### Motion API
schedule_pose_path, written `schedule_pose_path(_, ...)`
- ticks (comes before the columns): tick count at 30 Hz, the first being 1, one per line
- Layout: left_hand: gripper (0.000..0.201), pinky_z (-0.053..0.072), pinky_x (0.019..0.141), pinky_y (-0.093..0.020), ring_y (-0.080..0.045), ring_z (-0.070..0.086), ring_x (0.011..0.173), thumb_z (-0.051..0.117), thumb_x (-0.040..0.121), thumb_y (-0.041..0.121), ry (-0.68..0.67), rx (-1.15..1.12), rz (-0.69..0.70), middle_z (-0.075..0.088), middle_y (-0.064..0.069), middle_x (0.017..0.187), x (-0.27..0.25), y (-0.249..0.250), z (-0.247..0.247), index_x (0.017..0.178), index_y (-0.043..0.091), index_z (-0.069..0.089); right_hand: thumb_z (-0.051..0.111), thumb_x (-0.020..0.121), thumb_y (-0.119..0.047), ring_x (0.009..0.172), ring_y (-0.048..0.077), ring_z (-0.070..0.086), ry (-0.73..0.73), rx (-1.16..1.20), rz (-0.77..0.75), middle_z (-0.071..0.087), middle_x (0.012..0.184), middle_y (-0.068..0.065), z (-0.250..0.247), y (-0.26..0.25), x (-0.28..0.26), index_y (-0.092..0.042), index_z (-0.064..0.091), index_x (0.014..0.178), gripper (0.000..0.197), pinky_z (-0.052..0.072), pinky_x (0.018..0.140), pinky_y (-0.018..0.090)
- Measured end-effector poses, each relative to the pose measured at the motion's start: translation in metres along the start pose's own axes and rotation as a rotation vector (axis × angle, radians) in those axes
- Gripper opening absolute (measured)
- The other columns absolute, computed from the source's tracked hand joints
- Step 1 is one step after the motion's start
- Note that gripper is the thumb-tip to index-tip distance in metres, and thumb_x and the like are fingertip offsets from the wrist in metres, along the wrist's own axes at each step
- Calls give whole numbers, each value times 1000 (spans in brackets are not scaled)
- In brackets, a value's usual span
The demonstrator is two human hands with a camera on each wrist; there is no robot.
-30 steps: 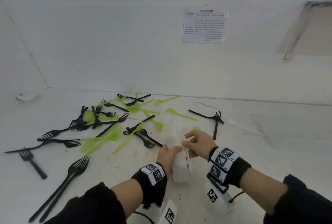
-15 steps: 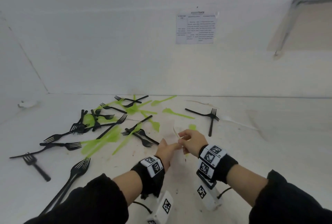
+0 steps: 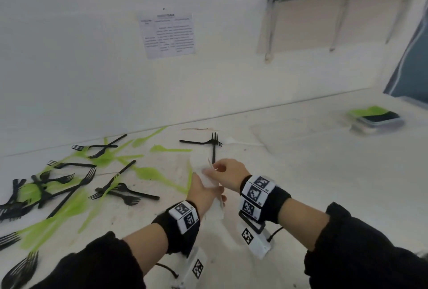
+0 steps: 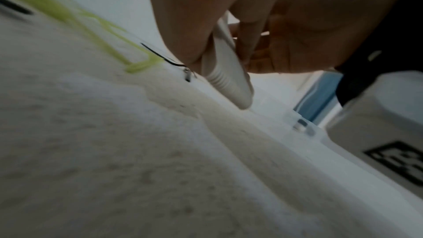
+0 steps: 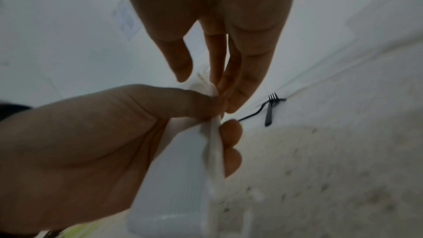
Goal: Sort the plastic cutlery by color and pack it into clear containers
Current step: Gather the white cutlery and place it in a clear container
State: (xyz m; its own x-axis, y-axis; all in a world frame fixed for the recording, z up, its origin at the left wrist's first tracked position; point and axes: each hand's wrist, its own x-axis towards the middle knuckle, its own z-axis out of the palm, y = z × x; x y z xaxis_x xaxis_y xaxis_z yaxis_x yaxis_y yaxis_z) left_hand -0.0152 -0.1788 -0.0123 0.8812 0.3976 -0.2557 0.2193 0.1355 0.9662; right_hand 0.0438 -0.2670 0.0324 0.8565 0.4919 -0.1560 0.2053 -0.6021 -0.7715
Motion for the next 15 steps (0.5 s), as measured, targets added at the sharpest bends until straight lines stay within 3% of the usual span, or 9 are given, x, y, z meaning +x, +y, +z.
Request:
schedule_pose_path(3,51,46,44,-28,-19,54,45,51,84,-12,-59,96,69,61,-15,83,3,9,32,124,15,34,60,79,-58,112,23,57,-26,71,61,56,126,8,-28,6,1,-16,33,139,78,46,86,26)
schedule_pose_path(5,61,47,47,-30,-21,52,49,47,83,-14,-117,186,136,61,-16,98,10,14,54,128,24,31,60,76,-62,105,25,60,7,75,75,57,121,8,-53,12,8,-12,30,136,84,53,82,33)
schedule_pose_path(7,68,49,53,-32,-22,55,57,48,83,-11,-119,295,200,60,-16,109,20,18,76,136,24,23,63,72,-63,100,24,60,70,43,75,58,114,7,-77,21,16,-10,37,127,82,54,82,35)
schedule_pose_path(11,58,54,69,-36,-31,63,84,50,86,1,-42,497,249,61,-15,106,45,23,121,135,16,22,70,71,-52,95,21,61,163,90,56,60,108,5,-121,44,33,-11,49,112,62,55,84,38)
schedule_pose_path(13,50,53,70,-34,-27,61,84,50,87,2,-29,498,276,61,-8,102,51,29,146,129,14,28,71,72,-47,93,19,62,182,102,40,61,104,4,-144,55,42,-11,51,110,56,55,80,32)
schedule_pose_path(15,43,53,69,-34,-23,59,79,49,87,1,-21,470,305,60,-3,96,62,34,171,125,14,32,71,75,-44,88,16,59,174,113,6,60,101,1,-165,66,49,-11,51,116,56,49,67,21)
